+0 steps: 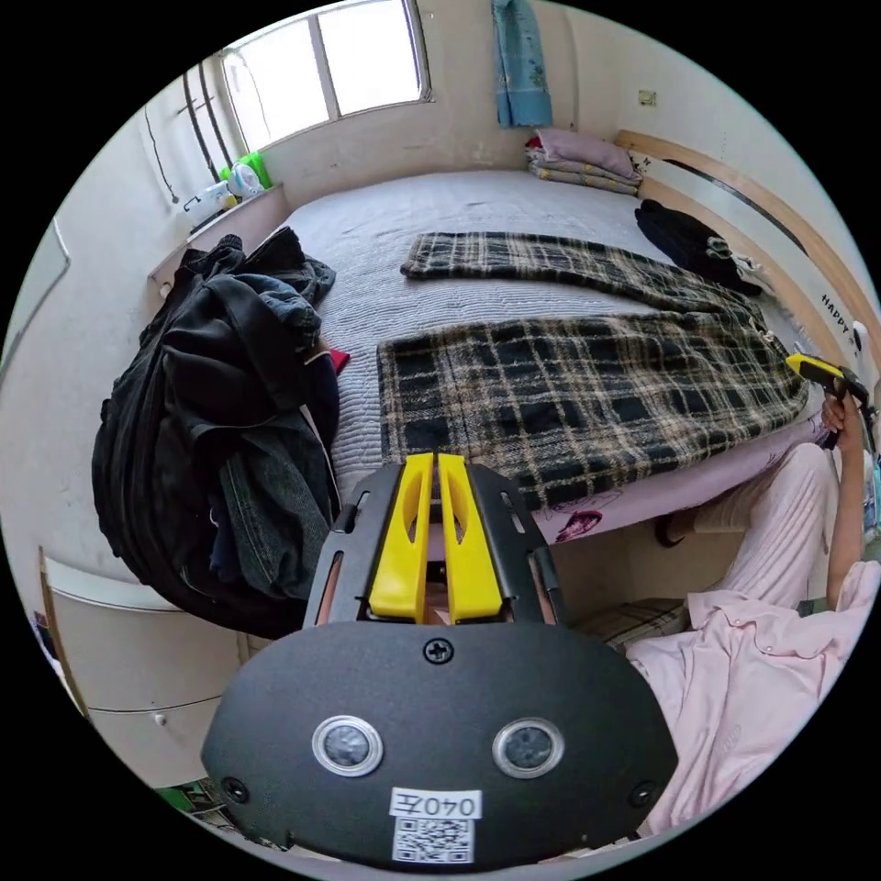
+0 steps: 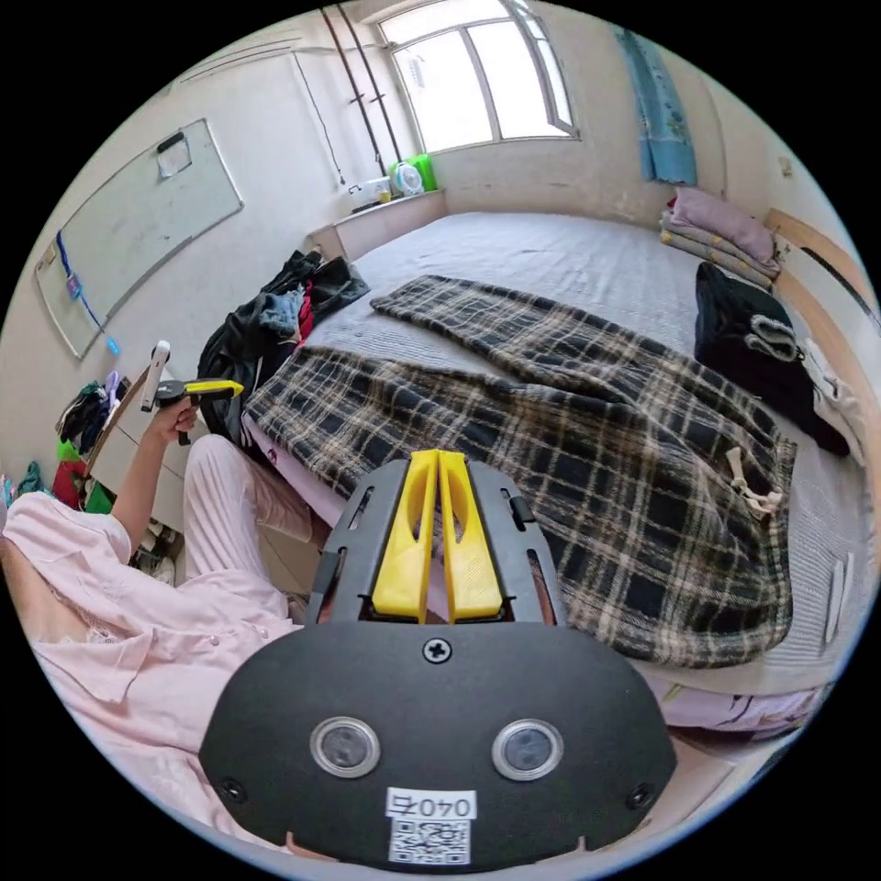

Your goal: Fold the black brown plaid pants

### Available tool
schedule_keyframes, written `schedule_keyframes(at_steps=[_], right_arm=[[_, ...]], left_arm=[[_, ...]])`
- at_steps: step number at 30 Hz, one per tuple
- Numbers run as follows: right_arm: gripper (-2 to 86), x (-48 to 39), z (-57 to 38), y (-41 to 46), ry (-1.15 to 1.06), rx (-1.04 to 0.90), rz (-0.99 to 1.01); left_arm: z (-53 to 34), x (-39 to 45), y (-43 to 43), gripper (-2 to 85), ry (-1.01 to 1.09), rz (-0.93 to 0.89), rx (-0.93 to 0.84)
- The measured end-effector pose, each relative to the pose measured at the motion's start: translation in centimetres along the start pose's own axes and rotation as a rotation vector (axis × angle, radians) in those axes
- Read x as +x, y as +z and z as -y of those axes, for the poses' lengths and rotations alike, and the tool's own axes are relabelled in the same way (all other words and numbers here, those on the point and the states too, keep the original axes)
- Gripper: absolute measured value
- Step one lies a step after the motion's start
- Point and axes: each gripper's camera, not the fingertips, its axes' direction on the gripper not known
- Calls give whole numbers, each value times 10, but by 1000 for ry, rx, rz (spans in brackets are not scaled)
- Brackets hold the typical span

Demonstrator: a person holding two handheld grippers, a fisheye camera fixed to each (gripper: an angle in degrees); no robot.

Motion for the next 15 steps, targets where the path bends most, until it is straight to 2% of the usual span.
schedule_keyframes(at_steps=[3,5,8,12,15], right_arm=[[-10,38,-34,-44,113,70,-53],[-10,64,-61,-61,207,67,-113],[-10,90,-92,-70,311,52,-158],[-10,109,-122,-75,397,34,-189],[-10,121,-141,-78,446,27,-195]], left_arm=[[-3,-15,14,55,-72,61,-70],[-4,-31,28,62,-134,34,-102],[-4,-47,44,74,-194,-38,-129],[-2,-59,57,100,-230,16,-171],[-5,-74,50,97,-296,-39,-138]])
